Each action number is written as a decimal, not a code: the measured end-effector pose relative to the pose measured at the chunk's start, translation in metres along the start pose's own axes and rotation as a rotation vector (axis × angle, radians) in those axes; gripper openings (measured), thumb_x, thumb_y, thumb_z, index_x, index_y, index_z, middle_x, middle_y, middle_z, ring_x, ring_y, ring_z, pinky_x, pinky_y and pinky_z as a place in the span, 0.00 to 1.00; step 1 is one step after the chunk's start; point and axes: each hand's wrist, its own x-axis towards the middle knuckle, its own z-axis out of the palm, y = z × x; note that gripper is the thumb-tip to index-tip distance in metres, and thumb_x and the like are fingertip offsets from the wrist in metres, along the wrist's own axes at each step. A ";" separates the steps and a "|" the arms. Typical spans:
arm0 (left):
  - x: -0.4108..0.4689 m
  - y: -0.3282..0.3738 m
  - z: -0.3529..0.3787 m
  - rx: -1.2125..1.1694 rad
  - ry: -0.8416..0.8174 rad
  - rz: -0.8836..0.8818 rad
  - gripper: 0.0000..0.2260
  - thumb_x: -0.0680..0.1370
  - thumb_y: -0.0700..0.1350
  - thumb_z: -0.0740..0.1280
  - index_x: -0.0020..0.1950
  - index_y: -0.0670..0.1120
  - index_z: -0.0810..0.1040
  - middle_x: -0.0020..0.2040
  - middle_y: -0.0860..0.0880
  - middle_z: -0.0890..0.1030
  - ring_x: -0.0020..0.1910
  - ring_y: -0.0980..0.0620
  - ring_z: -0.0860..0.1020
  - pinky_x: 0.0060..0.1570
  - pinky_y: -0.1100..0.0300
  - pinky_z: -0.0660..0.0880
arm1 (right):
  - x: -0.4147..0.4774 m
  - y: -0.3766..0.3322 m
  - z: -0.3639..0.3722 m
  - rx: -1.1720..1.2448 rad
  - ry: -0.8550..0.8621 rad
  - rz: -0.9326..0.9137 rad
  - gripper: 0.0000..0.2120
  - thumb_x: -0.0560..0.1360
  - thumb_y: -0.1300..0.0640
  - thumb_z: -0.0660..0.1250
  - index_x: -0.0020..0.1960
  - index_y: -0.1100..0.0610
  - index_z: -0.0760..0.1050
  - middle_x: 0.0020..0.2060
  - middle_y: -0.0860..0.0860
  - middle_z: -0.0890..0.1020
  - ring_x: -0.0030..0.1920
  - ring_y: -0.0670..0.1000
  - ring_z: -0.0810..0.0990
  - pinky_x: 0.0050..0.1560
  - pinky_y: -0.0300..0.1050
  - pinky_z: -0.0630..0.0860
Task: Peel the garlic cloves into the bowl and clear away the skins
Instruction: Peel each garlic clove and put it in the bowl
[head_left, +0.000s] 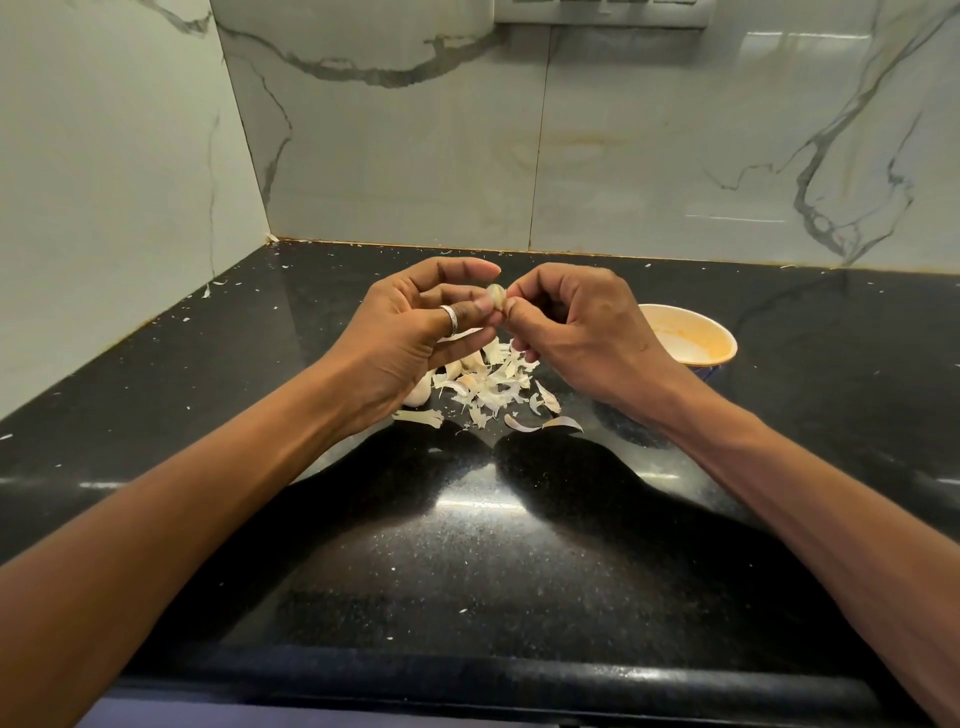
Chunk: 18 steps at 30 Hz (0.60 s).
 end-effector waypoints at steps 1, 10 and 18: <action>0.000 0.000 0.000 0.012 0.004 0.001 0.15 0.72 0.38 0.73 0.58 0.43 0.81 0.47 0.48 0.85 0.50 0.53 0.84 0.50 0.60 0.81 | -0.001 0.000 0.001 -0.030 0.018 -0.019 0.06 0.80 0.57 0.70 0.46 0.58 0.82 0.34 0.50 0.84 0.33 0.48 0.84 0.36 0.48 0.82; 0.003 -0.007 0.002 0.080 0.079 0.022 0.11 0.75 0.35 0.73 0.56 0.40 0.81 0.47 0.45 0.84 0.48 0.52 0.85 0.49 0.61 0.81 | -0.002 0.003 0.005 -0.138 0.073 -0.117 0.07 0.78 0.57 0.71 0.43 0.57 0.82 0.31 0.45 0.81 0.30 0.43 0.76 0.33 0.32 0.71; 0.003 -0.005 0.003 0.052 0.093 0.025 0.14 0.74 0.34 0.73 0.59 0.36 0.79 0.53 0.39 0.85 0.50 0.50 0.85 0.49 0.62 0.81 | -0.001 0.004 0.006 -0.129 0.080 -0.110 0.07 0.78 0.56 0.71 0.44 0.58 0.82 0.33 0.47 0.83 0.32 0.47 0.80 0.33 0.36 0.74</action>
